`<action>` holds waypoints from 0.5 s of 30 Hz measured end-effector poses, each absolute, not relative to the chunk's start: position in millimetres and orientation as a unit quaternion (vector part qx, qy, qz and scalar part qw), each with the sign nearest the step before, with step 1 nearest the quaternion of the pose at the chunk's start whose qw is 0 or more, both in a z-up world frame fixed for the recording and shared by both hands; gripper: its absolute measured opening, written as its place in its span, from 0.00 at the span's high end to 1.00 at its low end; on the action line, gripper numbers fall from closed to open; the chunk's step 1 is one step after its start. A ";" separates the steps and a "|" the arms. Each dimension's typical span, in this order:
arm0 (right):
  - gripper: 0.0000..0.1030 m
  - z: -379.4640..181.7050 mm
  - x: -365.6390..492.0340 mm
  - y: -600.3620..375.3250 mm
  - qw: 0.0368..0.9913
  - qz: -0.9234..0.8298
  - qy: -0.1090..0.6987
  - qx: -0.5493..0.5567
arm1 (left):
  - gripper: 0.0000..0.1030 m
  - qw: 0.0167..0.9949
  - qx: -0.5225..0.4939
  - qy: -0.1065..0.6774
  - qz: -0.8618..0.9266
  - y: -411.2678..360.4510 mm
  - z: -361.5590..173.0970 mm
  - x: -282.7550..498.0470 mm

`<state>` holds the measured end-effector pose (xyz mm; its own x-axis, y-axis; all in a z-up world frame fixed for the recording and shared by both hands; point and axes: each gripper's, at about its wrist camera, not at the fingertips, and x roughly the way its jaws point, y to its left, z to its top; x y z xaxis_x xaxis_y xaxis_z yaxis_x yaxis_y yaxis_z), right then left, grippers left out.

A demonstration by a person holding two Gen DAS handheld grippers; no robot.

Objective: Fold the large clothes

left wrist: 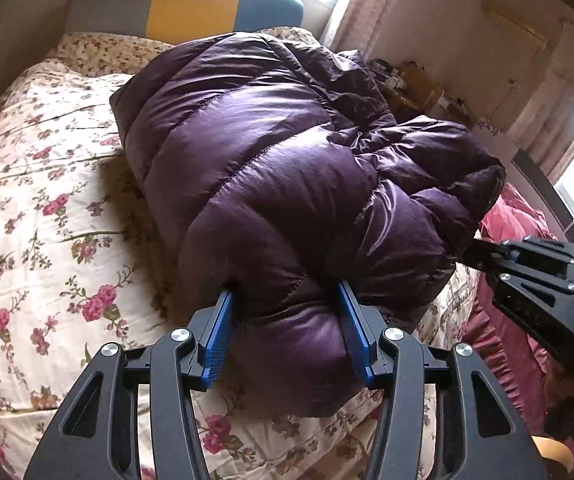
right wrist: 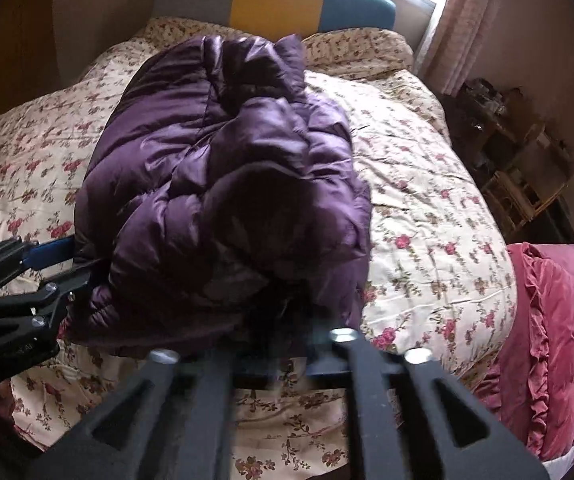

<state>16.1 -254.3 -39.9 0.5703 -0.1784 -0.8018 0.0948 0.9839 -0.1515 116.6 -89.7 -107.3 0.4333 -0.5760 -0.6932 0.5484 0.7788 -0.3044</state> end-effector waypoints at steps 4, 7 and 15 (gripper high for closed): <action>0.55 -27.2 9.1 -253.7 0.891 -0.084 0.445 -0.040 | 0.51 0.842 -0.007 0.417 -0.342 -89.7 -107.3 119.6; 0.45 -19.3 4.2 -252.6 0.894 -0.087 0.438 -0.033 | 0.51 0.841 -0.004 0.417 -0.346 -90.0 -107.0 121.6; 0.37 -3.3 11.5 -251.5 0.902 -0.092 0.422 -0.022 | 0.51 0.840 -0.004 0.413 -0.352 -88.8 -107.6 122.6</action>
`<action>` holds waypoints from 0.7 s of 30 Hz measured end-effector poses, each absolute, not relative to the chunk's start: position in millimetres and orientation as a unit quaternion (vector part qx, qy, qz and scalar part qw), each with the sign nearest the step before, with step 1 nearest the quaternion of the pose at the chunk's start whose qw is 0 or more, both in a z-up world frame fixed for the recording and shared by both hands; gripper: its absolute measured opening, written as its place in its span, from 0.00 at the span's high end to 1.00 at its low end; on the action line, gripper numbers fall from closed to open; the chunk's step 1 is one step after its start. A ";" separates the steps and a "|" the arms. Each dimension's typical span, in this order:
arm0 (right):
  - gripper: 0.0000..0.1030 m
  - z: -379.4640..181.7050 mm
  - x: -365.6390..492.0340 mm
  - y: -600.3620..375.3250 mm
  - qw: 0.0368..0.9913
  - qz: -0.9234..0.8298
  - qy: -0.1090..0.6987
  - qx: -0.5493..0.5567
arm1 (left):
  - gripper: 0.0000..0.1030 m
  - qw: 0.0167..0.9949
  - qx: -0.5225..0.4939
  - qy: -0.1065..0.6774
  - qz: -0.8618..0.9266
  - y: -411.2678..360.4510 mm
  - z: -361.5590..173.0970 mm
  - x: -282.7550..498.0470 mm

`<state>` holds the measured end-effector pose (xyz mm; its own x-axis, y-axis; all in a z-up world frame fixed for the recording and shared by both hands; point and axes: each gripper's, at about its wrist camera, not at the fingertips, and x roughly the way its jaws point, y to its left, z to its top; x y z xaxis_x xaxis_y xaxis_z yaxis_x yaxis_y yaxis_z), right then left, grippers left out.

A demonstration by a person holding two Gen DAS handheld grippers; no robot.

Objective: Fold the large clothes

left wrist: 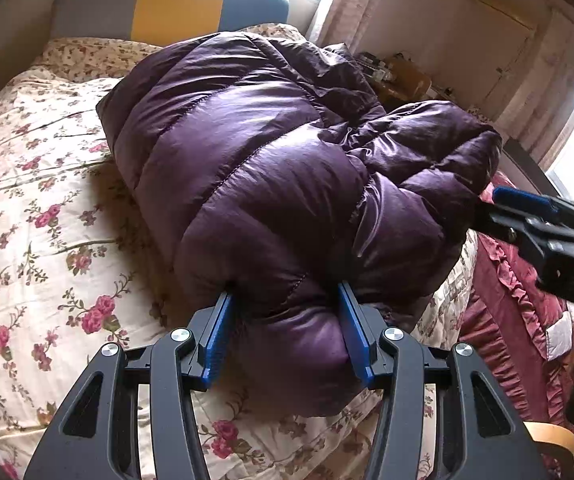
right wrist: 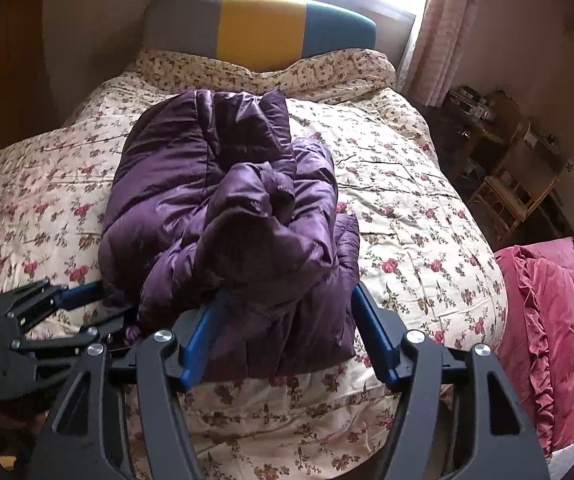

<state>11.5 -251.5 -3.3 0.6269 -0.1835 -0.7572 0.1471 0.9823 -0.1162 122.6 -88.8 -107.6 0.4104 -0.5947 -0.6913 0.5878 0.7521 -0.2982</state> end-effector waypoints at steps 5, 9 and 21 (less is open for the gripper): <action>0.27 7.3 6.5 -248.5 0.903 -0.099 0.417 -0.036 | 0.51 0.839 -0.003 0.414 -0.355 -88.2 -107.4 121.9; 0.22 25.7 -1.0 -243.7 0.918 -0.083 0.388 -0.019 | 0.51 0.838 0.003 0.412 -0.358 -88.9 -106.3 121.6; 0.88 -26.1 27.6 -248.1 0.888 -0.093 0.449 -0.028 | 0.51 0.836 -0.007 0.410 -0.365 -88.9 -104.9 122.9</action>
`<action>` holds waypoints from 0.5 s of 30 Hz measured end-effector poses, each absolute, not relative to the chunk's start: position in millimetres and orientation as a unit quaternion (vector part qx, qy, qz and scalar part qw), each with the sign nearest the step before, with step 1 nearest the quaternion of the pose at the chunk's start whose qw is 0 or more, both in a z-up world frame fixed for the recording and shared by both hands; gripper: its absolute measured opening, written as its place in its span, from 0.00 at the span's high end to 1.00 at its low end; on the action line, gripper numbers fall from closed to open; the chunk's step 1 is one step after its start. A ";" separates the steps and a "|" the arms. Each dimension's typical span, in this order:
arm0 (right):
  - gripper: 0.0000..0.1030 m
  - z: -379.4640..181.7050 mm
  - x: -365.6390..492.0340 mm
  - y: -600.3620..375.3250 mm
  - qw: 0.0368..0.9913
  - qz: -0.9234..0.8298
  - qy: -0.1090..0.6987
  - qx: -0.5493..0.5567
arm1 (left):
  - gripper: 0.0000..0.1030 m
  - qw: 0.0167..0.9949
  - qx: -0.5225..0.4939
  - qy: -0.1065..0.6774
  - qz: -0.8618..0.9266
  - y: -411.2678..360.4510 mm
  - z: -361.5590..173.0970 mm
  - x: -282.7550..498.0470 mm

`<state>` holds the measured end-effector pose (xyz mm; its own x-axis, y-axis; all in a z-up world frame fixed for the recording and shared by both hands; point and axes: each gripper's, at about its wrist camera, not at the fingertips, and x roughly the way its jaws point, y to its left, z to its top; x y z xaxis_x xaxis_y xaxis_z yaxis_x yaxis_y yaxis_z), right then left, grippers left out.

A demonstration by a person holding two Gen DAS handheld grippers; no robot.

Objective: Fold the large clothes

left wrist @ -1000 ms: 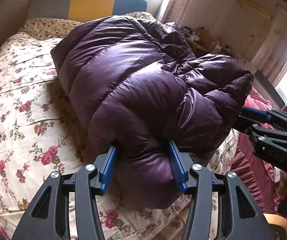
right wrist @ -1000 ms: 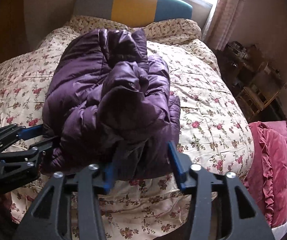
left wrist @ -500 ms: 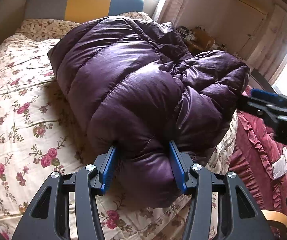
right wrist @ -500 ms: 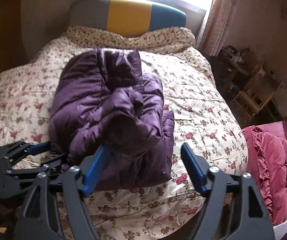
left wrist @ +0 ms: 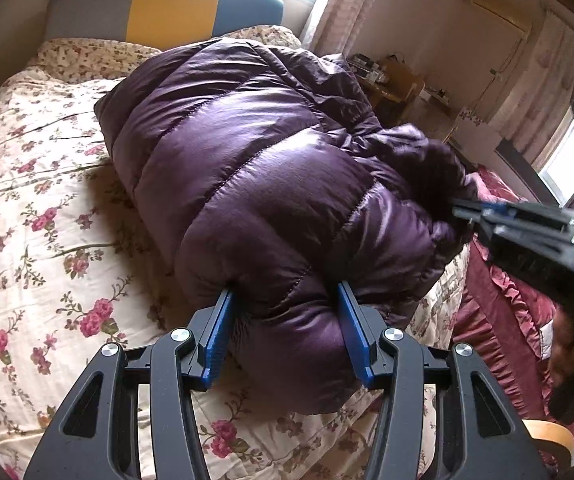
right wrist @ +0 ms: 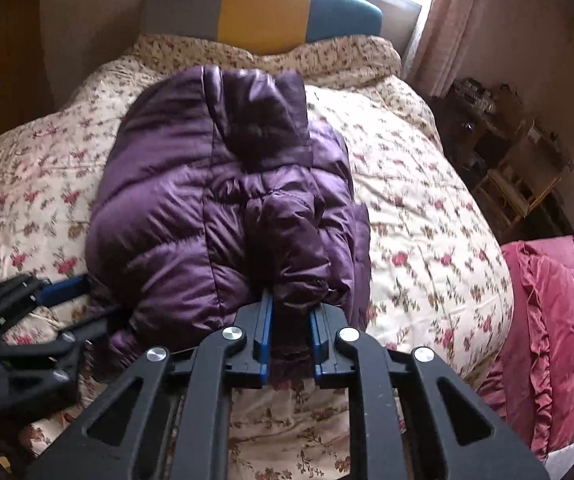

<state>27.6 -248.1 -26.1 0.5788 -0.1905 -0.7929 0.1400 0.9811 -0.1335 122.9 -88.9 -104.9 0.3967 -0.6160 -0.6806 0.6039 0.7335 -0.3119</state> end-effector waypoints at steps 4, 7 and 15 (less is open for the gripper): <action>0.89 -45.2 30.0 -257.7 0.879 -0.097 0.467 -0.015 | 0.51 0.835 -0.009 0.410 -0.367 -89.2 -104.3 123.3; 0.89 -65.4 33.4 -262.4 0.871 -0.098 0.481 -0.006 | 0.51 0.834 -0.010 0.412 -0.367 -91.8 -105.5 124.6; 0.90 -118.2 34.1 -280.8 0.873 -0.096 0.478 0.030 | 0.51 0.827 0.019 0.414 -0.380 -112.0 -114.6 130.1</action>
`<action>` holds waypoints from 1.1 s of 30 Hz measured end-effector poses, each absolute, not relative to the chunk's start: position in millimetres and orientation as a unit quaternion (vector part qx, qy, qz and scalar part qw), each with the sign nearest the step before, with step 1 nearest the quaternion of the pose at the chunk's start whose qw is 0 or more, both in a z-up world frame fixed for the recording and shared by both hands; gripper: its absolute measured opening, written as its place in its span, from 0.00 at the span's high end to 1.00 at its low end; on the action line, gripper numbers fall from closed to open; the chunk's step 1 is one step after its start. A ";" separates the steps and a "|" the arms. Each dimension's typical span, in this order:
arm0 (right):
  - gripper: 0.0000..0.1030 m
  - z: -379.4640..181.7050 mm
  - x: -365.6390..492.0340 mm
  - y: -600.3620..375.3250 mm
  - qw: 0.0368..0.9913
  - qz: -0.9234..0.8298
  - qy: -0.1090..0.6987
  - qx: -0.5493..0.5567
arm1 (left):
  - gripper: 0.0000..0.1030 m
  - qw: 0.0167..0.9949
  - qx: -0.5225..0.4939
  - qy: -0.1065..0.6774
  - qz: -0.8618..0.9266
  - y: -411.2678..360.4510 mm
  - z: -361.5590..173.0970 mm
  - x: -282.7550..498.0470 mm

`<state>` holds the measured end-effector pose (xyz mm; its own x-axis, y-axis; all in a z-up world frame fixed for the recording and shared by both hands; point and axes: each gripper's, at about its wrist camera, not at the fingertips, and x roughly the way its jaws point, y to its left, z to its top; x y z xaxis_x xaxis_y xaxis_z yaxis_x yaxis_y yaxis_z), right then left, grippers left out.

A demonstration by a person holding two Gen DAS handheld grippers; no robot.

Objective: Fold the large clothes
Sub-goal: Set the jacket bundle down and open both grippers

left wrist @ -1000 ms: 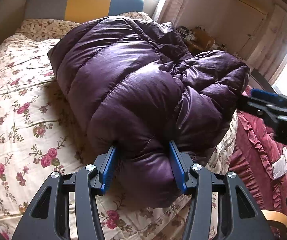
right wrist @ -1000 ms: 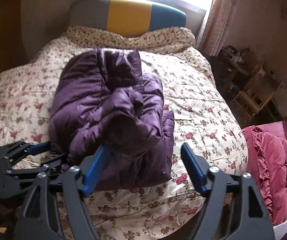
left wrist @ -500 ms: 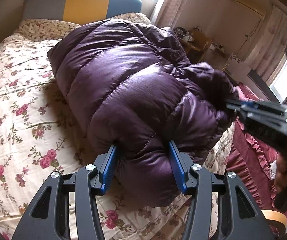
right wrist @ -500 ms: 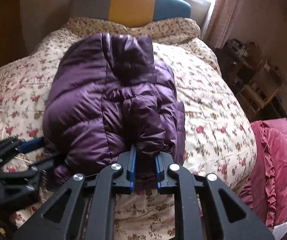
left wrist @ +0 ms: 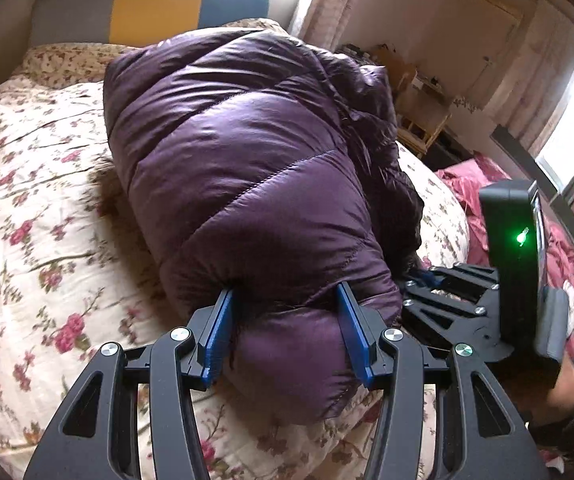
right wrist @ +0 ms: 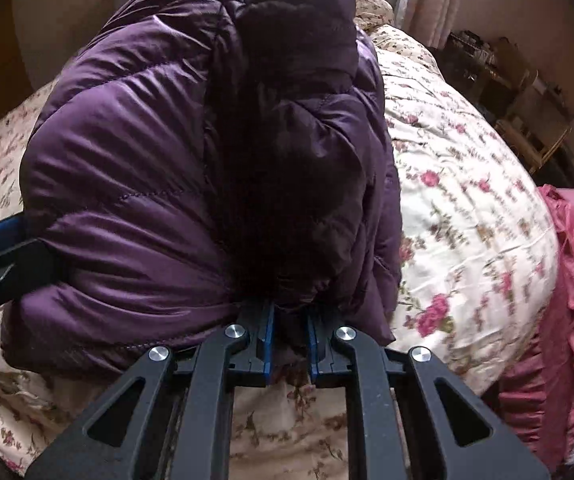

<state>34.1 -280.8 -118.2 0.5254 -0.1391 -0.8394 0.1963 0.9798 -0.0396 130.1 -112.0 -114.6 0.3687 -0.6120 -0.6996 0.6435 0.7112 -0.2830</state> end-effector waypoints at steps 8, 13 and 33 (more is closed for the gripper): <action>0.88 -104.2 34.6 -282.8 0.874 -0.099 0.473 0.050 | 0.51 0.829 -0.001 0.422 -0.368 -109.9 -118.3 134.0; 0.84 -87.0 30.6 -277.1 0.879 -0.114 0.462 0.035 | 0.51 0.836 -0.029 0.414 -0.360 -90.7 -99.3 133.6; 0.45 -7.8 19.6 -238.6 0.919 -0.117 0.376 0.017 | 0.51 0.870 -0.100 0.379 -0.299 -60.7 -62.4 148.6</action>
<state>19.6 -238.6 -7.8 0.6899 -0.2019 -0.6952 0.2274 0.9722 -0.0567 148.6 -60.7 -62.4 0.5333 -0.5962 -0.6002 0.4442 0.8011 -0.4011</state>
